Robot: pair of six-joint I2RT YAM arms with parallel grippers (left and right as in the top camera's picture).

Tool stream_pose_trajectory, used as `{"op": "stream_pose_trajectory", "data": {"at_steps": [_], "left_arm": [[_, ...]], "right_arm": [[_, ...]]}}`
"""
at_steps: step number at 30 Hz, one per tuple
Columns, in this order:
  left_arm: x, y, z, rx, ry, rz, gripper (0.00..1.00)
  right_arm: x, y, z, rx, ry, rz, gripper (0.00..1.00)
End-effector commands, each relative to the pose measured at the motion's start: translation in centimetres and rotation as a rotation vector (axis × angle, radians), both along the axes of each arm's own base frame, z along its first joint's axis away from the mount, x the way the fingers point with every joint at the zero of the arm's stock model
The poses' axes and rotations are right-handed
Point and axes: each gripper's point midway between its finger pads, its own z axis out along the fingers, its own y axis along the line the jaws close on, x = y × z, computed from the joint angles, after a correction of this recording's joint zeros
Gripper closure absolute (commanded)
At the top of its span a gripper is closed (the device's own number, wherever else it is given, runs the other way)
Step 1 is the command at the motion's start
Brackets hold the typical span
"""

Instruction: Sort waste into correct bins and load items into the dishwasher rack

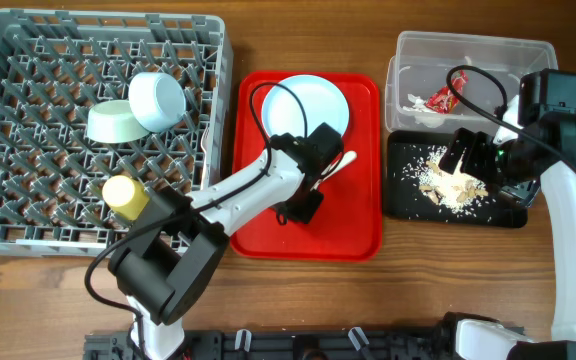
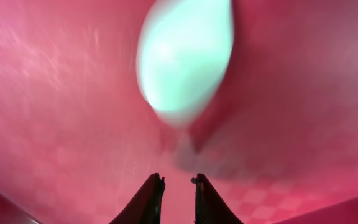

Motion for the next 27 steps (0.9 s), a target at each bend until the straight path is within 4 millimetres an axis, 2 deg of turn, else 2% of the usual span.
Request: {"op": "stream_pose_trajectory", "data": {"at_steps": [1,4,7,10,15,19,27], "left_arm": [[0.0,0.1,0.9,-0.009,-0.025,0.001,0.80],[0.3,-0.1,2.0,-0.031,-0.054,0.001,0.78],[0.6,-0.5,2.2,-0.047,-0.071,0.002,0.71],[1.2,-1.0,2.2,-0.069,-0.096,0.001,0.59],[3.7,-2.1,2.7,-0.100,-0.207,-0.009,0.40],[5.0,-3.3,2.9,-0.139,-0.265,-0.085,0.30],[5.4,-3.4,0.3,-0.102,-0.249,-0.151,0.28]], "right_arm": [[-0.1,-0.3,0.5,-0.019,-0.019,0.006,0.00],[-0.1,-0.3,0.5,-0.019,-0.019,0.006,0.00],[-0.1,-0.3,0.5,-0.019,-0.019,0.006,0.00],[-0.1,-0.3,0.5,-0.019,-0.019,0.005,0.00],[-0.1,-0.3,0.5,-0.019,-0.019,0.005,0.00],[-0.1,-0.3,0.5,-0.019,-0.020,0.005,0.00],[-0.1,-0.3,0.5,-0.019,-0.021,0.006,0.00]]}}
